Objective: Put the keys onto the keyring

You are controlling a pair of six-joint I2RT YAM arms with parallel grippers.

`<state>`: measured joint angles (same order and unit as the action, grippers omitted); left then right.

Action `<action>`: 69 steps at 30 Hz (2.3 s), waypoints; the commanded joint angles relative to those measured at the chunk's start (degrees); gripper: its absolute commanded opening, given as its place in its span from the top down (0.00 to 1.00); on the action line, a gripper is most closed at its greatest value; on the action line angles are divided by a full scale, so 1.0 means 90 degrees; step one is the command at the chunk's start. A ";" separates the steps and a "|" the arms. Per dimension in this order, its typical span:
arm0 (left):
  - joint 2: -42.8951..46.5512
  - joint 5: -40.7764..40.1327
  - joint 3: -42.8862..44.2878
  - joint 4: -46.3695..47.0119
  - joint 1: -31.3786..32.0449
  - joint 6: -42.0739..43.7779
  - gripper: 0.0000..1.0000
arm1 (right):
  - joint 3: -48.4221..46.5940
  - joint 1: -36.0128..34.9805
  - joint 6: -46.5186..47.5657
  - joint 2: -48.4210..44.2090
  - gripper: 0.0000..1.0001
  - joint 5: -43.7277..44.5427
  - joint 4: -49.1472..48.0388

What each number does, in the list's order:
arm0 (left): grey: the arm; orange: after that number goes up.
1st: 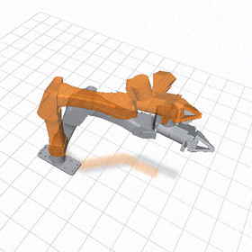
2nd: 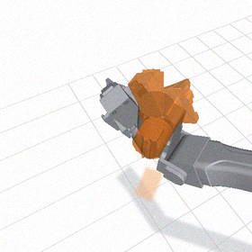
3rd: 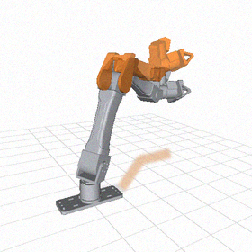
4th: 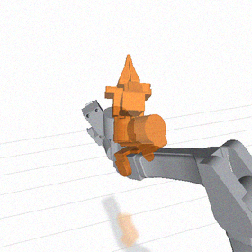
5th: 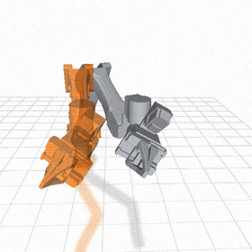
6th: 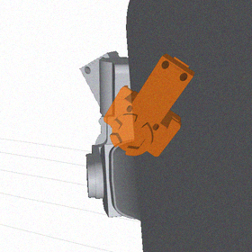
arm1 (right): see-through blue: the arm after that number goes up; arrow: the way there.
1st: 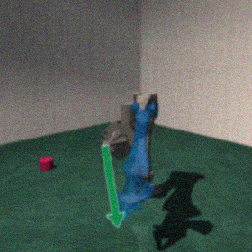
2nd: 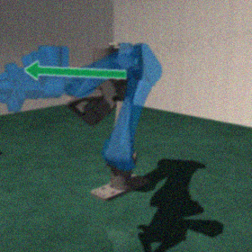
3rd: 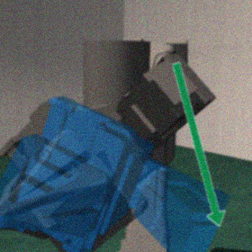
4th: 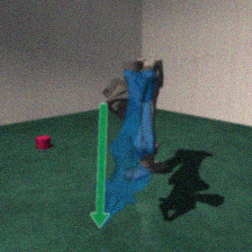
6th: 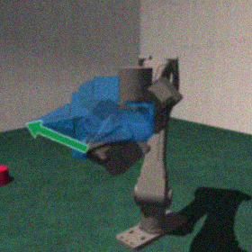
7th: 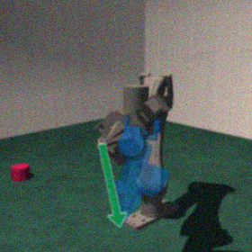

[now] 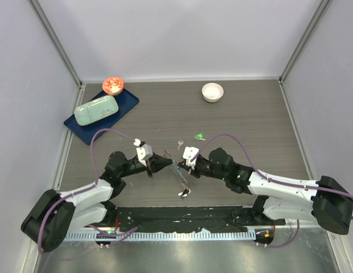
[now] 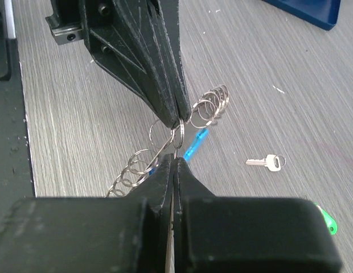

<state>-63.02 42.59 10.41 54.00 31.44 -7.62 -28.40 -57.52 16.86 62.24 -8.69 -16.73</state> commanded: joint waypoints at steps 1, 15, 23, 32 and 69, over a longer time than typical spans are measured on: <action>0.0781 -0.1478 0.0015 -0.0061 -0.0134 0.0084 1.00 | -0.0115 0.0014 -0.0418 0.0067 0.99 -0.0118 0.0053; 0.2745 -0.4211 0.0385 -0.2454 -0.0056 0.0124 1.00 | -0.0847 0.0023 -0.1569 -0.0245 0.27 0.2271 0.0374; 0.1723 -0.6332 0.1381 -0.2817 -0.0105 0.0473 1.00 | -0.0692 0.0043 -0.2156 -0.0538 0.05 0.3473 0.0805; 0.0353 -0.6783 0.1929 -0.1762 -0.0583 0.0573 1.00 | -0.0243 0.0141 -0.2625 -0.1133 0.01 0.4080 0.0785; 0.0508 -0.4372 0.3374 -0.7064 -0.2524 -0.4651 0.01 | -0.1072 0.1388 -0.4509 -0.0411 0.00 0.3038 0.2278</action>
<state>-59.13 -8.80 37.91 -7.55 15.49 -44.77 -33.06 -51.94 -19.70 58.48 23.92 3.11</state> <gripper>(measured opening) 0.996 0.996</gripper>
